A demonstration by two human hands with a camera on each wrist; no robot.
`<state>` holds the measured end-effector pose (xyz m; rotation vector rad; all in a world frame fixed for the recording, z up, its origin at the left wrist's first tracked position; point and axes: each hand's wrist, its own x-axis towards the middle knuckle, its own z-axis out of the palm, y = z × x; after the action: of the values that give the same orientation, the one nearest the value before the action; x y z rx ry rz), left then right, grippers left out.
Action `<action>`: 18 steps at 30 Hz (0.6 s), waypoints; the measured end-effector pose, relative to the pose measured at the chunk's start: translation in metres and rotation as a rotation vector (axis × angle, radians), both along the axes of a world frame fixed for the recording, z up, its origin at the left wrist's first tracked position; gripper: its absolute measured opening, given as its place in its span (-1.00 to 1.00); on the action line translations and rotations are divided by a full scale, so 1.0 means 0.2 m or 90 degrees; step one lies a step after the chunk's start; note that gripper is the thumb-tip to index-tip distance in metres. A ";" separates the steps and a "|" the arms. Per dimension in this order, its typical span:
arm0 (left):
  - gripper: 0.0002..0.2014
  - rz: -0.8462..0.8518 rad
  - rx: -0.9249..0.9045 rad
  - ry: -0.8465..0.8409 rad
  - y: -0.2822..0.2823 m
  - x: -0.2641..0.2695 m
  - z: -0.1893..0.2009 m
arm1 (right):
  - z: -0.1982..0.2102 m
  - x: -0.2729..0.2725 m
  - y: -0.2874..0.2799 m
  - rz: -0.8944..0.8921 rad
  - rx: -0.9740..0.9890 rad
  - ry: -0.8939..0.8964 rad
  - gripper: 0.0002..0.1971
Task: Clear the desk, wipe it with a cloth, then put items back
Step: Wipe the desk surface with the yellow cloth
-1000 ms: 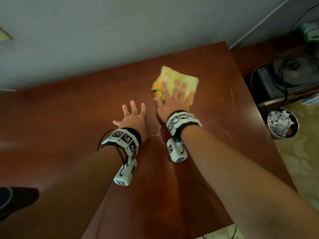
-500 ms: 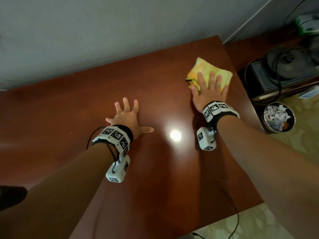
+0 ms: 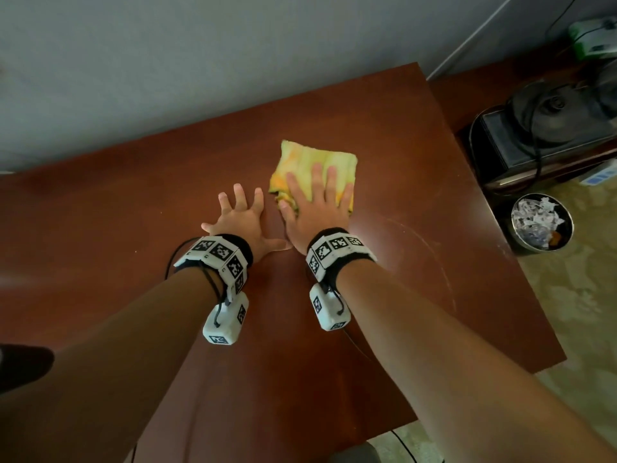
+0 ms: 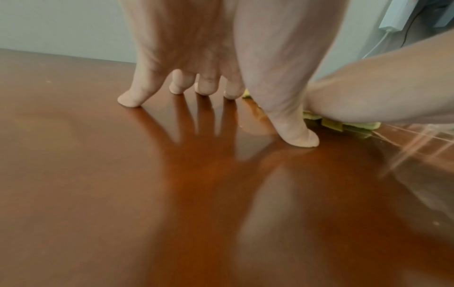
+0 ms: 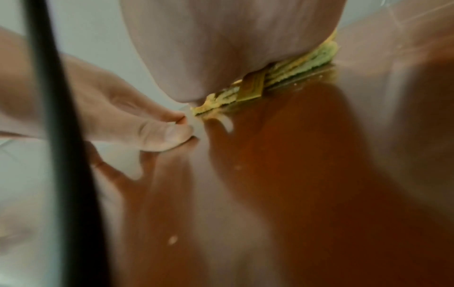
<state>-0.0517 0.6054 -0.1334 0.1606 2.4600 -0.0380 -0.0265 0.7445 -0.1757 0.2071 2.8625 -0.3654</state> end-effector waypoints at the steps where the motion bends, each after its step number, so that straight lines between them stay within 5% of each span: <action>1: 0.22 0.002 0.002 0.001 0.00 0.00 0.00 | 0.00 0.01 0.01 0.003 0.003 0.006 -0.42; 5: 0.24 0.010 0.006 -0.013 0.00 -0.01 0.01 | 0.01 0.01 0.17 0.008 0.021 -0.003 -0.44; 12: 0.24 0.016 0.015 -0.016 0.00 0.00 0.01 | 0.05 0.05 0.69 -0.240 0.035 -0.070 -0.41; 18: 0.25 0.015 0.005 -0.015 0.00 0.00 0.01 | 0.06 0.06 0.54 -0.273 0.006 -0.084 -0.41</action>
<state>-0.0526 0.6053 -0.1317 0.1347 2.4383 -0.0152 -0.0146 0.8523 -0.1638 0.8213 2.6721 -0.3978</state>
